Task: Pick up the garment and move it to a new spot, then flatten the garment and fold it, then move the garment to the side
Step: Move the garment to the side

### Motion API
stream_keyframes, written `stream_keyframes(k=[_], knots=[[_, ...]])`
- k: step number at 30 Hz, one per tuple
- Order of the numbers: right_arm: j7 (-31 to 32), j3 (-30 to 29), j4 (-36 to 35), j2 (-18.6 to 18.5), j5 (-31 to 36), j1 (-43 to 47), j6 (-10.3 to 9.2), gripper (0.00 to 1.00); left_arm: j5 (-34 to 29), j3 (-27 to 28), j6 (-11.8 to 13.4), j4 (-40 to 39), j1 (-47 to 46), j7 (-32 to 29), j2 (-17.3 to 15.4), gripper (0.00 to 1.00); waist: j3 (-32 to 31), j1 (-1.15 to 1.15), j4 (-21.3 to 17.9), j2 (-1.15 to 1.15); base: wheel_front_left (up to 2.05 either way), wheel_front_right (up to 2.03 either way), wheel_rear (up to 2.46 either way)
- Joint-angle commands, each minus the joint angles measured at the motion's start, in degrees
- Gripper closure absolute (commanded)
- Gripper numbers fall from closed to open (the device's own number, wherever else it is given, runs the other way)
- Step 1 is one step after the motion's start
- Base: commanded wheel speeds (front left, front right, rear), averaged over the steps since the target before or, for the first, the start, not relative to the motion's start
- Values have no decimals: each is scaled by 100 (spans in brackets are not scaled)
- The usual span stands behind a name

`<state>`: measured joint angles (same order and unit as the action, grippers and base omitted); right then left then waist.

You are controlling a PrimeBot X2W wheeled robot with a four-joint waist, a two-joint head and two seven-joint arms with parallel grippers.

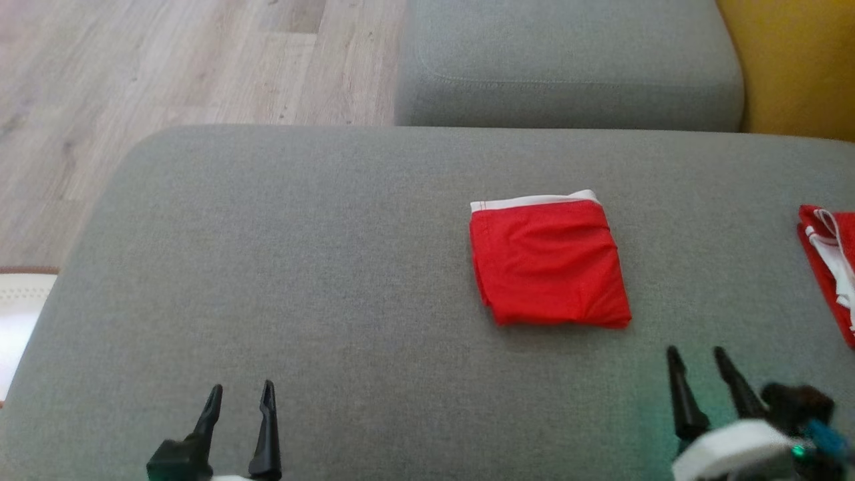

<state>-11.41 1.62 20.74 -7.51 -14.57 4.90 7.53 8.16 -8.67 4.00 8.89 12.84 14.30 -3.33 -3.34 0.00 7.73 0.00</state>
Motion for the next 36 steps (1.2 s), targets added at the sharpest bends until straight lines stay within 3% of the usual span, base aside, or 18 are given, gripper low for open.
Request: stream_keyframes(k=[1,6,12,16,26,27,28,32,36], knots=[[224,211,-233,-49,-254,-434,-4,0,-41,153,-21,-214,-235,70,39,0,48,0,13,0,0,0,0],[1899,276,-710,-342,-1419,-1022,-4,0,-57,47,-51,-205,-384,70,42,0,272,0,139,0,0,0,0],[3565,63,-746,-762,-1461,-2009,-4,0,124,-337,16,-246,-753,70,44,0,890,0,485,0,0,0,0],[4072,-82,-313,-801,-1311,-2623,-4,0,295,-639,142,-234,-997,70,45,0,1226,0,768,0,0,0,0],[4539,-217,1087,-785,-911,-3269,-4,0,473,-1004,368,-207,-1291,70,45,0,1538,0,1182,0,0,0,0],[4449,-210,1114,-764,-964,-3291,-4,74,476,-998,384,-207,-1293,70,45,0,1533,0,1169,0,0,0,0],[4356,-196,1131,-735,-1024,-3309,-4,100,475,-974,407,-208,-1288,70,45,0,1516,0,1129,0,0,0,0],[4029,-64,1024,-653,-1370,-3335,-4,100,430,-869,435,-213,-1217,70,45,0,1387,0,773,0,0,0,0],[3898,182,893,-710,-1565,-3270,-4,100,392,-760,405,-205,-1126,70,45,0,1224,0,122,0,0,0,0]])
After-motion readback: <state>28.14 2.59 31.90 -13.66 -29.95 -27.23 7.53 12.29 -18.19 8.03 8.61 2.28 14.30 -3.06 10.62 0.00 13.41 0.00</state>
